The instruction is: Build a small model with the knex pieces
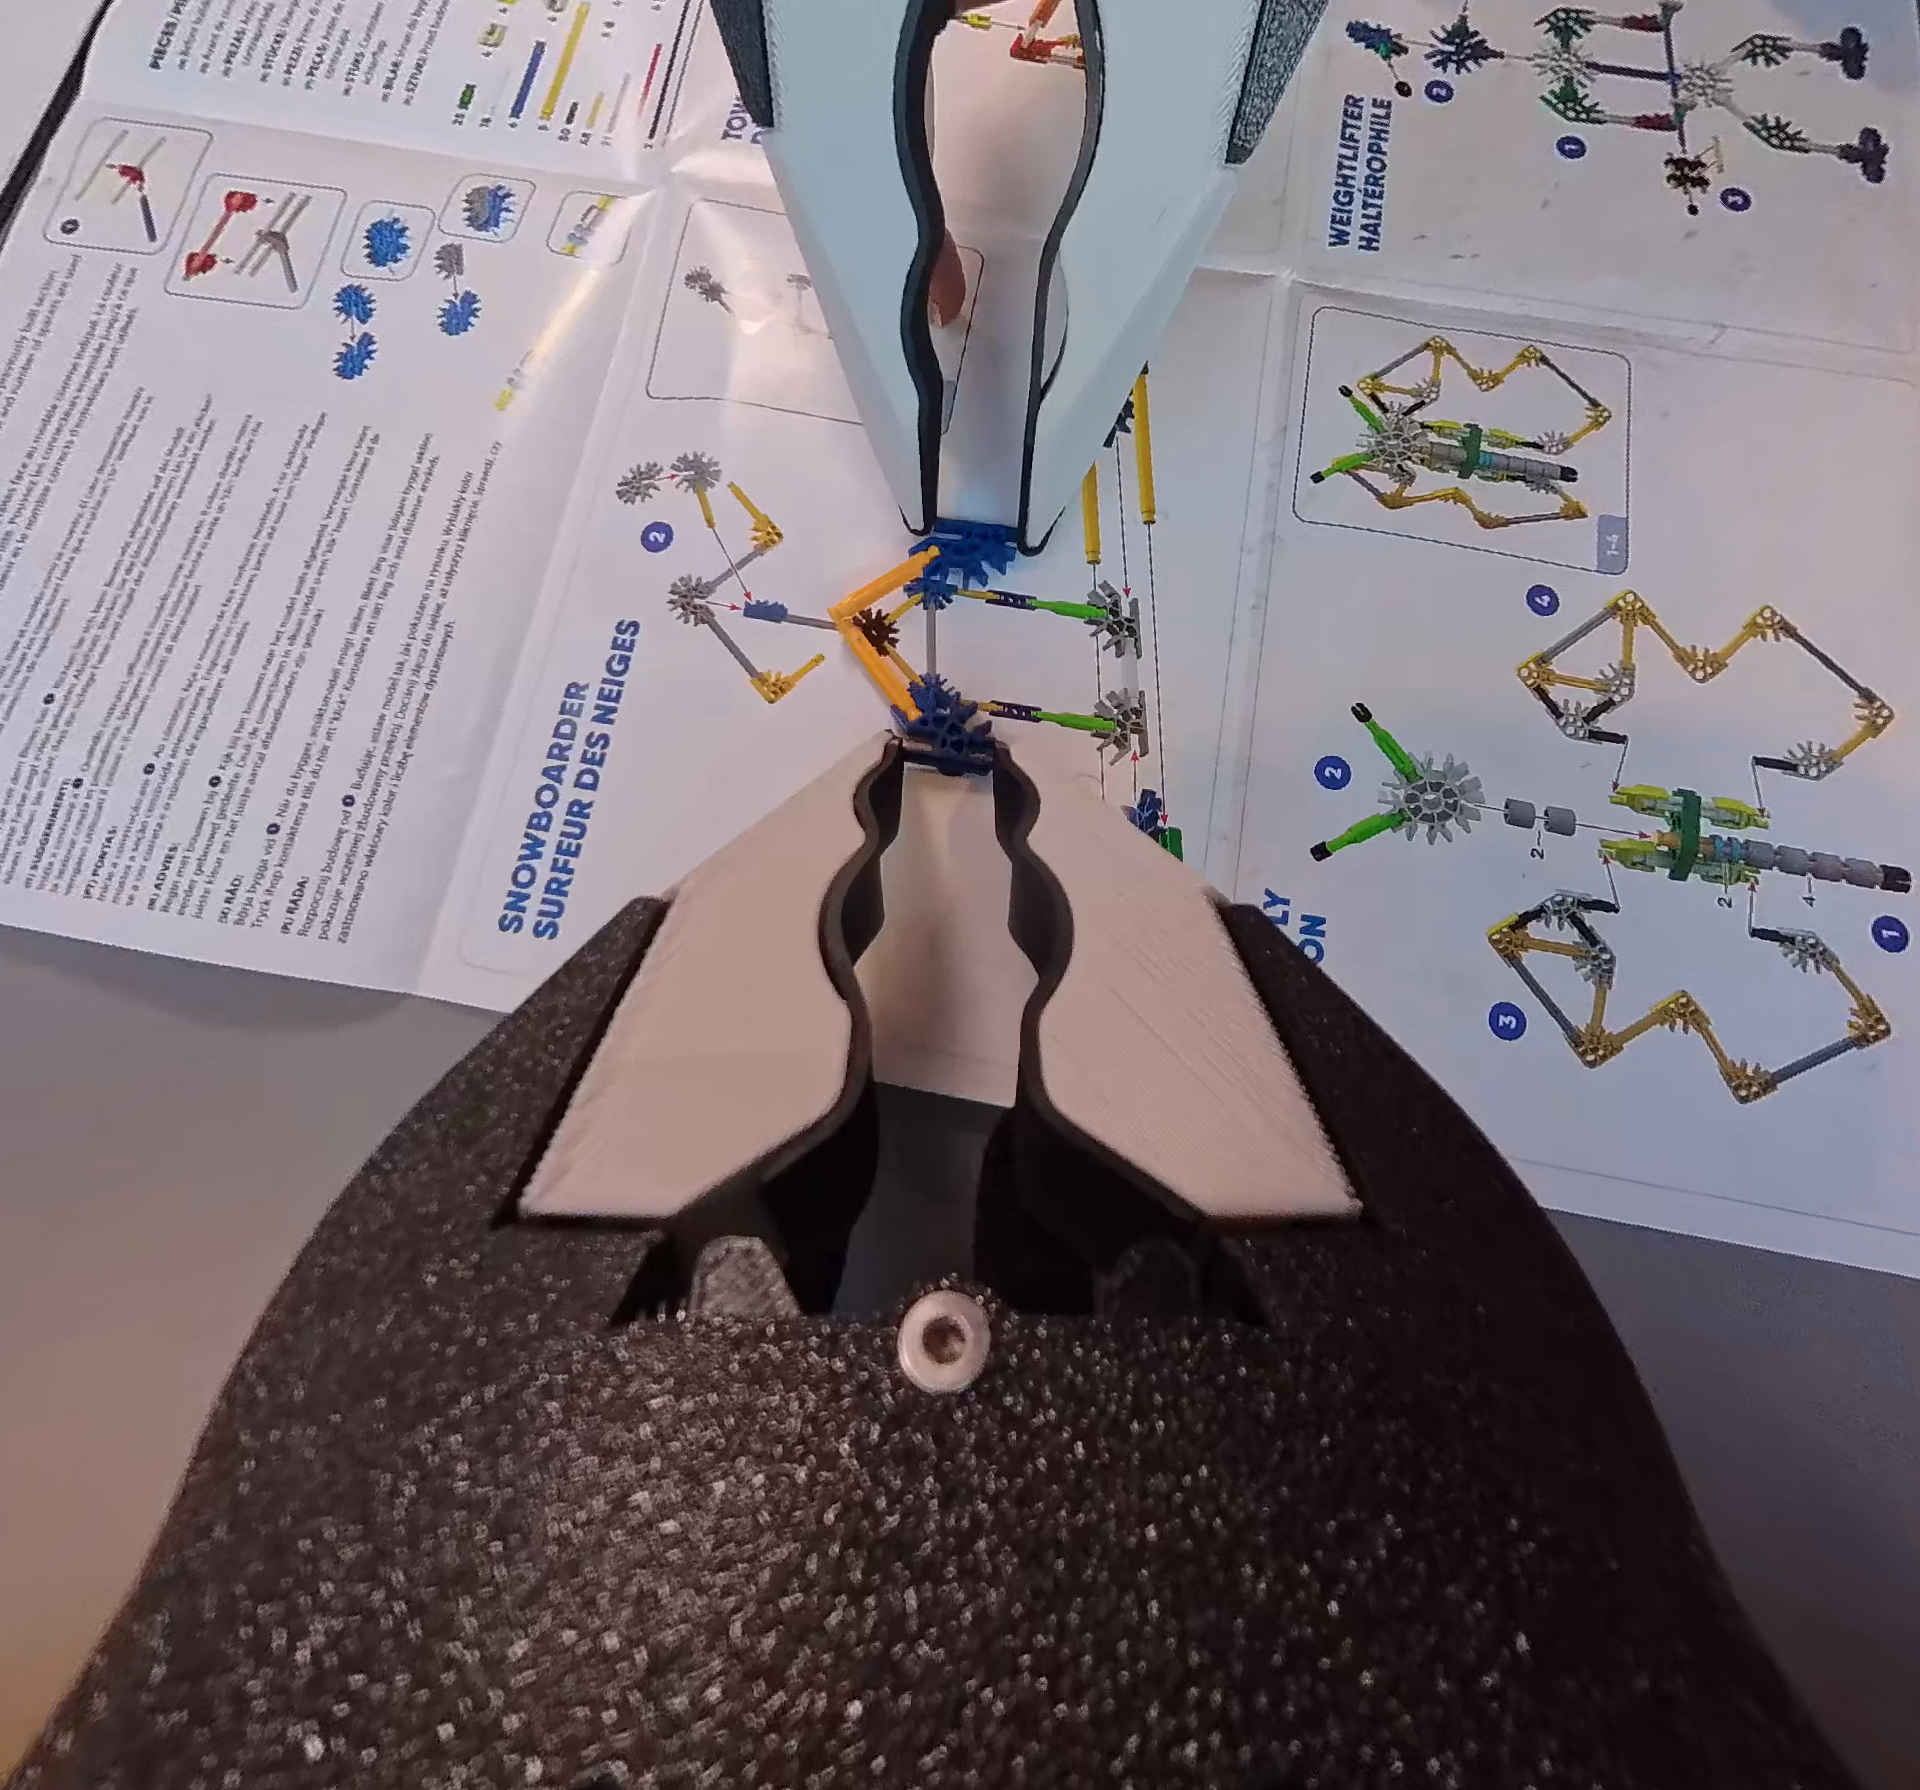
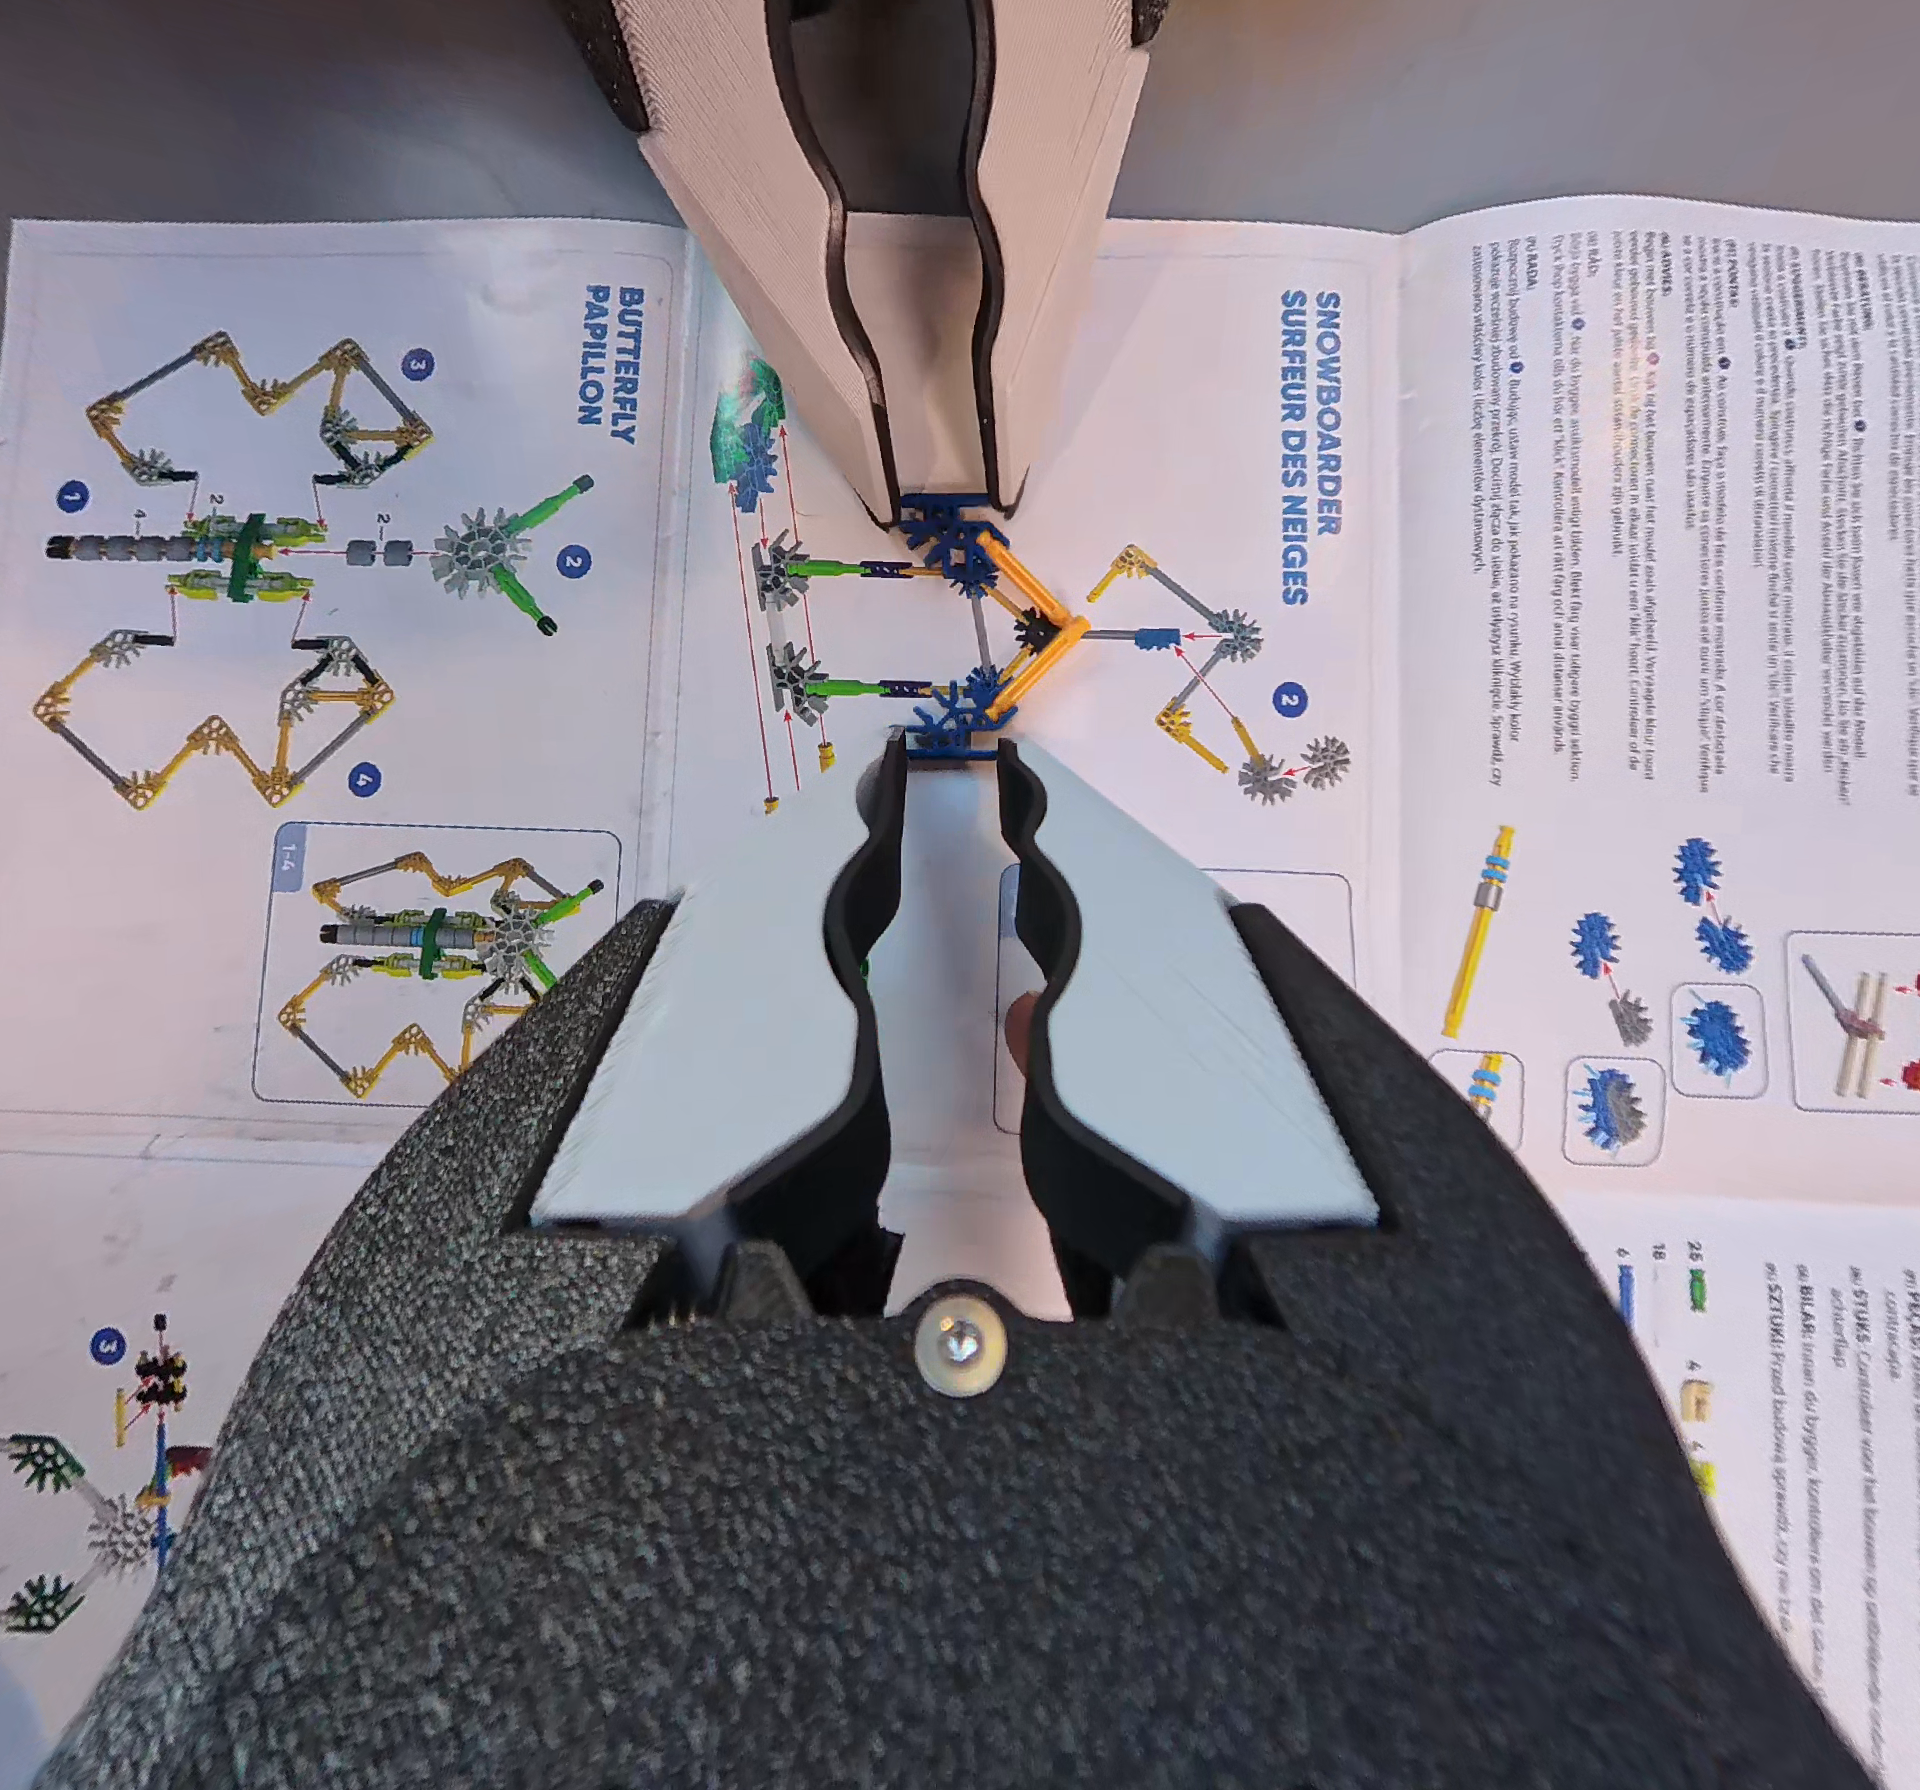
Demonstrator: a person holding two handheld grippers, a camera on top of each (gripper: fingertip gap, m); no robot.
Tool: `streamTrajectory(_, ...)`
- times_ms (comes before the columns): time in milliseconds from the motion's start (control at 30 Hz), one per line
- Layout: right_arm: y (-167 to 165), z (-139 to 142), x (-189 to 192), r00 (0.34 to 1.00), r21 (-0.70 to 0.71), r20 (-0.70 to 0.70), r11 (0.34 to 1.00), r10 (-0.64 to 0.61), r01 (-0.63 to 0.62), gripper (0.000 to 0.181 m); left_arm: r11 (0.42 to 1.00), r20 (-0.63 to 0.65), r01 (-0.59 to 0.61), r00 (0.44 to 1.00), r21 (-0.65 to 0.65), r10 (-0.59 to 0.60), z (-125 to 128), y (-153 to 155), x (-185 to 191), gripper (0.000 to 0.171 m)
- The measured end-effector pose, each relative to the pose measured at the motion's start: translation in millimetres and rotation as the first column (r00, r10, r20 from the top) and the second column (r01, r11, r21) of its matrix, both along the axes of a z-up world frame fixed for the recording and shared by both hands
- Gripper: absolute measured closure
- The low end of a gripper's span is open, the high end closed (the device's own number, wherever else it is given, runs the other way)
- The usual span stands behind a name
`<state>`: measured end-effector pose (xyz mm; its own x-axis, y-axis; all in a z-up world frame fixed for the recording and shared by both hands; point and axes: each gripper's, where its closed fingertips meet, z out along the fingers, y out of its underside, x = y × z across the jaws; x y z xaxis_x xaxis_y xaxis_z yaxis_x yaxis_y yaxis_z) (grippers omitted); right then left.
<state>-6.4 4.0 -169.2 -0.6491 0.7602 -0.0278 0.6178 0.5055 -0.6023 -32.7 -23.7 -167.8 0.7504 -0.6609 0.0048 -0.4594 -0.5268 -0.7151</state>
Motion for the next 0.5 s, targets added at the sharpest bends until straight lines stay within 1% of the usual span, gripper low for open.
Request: streamTrajectory(500, -1.1, -3.6, 3.2, 0.999, 0.020, 0.044, 0.999, 0.031, -0.031, 0.165, 1.000, -0.008, 0.000, 1.000, -0.015, -0.001, -4.6, -2.5, -0.2, 0.155)
